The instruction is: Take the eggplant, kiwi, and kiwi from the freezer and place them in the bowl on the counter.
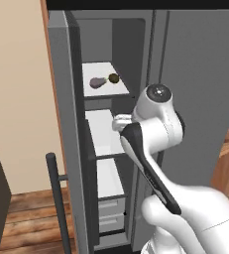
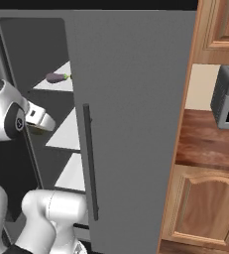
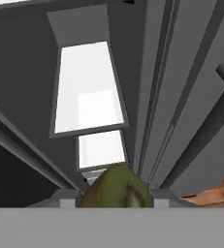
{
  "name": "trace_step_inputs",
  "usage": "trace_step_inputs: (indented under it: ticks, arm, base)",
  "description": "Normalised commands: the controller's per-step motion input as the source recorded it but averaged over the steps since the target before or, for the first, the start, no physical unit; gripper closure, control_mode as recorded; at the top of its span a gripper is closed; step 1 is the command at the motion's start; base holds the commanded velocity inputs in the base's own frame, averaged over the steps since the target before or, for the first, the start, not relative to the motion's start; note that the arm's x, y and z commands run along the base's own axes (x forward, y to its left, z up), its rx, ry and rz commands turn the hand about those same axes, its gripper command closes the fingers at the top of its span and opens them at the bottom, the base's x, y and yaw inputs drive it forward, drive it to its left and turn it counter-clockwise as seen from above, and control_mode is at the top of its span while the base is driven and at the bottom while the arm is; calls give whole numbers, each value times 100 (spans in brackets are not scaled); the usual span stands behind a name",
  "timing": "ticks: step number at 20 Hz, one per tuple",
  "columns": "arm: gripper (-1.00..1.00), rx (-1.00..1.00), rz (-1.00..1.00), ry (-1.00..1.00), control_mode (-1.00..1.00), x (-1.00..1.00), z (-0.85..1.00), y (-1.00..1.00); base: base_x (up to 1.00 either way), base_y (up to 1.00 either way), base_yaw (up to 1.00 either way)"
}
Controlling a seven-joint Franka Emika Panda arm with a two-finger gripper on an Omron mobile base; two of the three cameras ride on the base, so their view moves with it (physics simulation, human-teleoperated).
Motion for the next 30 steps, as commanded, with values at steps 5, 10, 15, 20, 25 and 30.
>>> trace_step_inputs:
  ticks: [5,10,15,20,25,30]
  arm:
    - [100,6,-8,7,100,-36,-13,-25]
    - [100,0,0,0,100,0,0,0]
    - [100,0,0,0,100,0,0,0]
    - [100,0,0,0,100,0,0,0]
    - [100,0,0,0,100,0,0,0]
    - [100,0,0,0,100,0,0,0]
  base:
    - [-45,-59,-15]
    - [-19,-100,-24]
    - [0,-100,-20]
    - [19,-100,-12]
    - [38,-100,-5]
    - [78,-100,0]
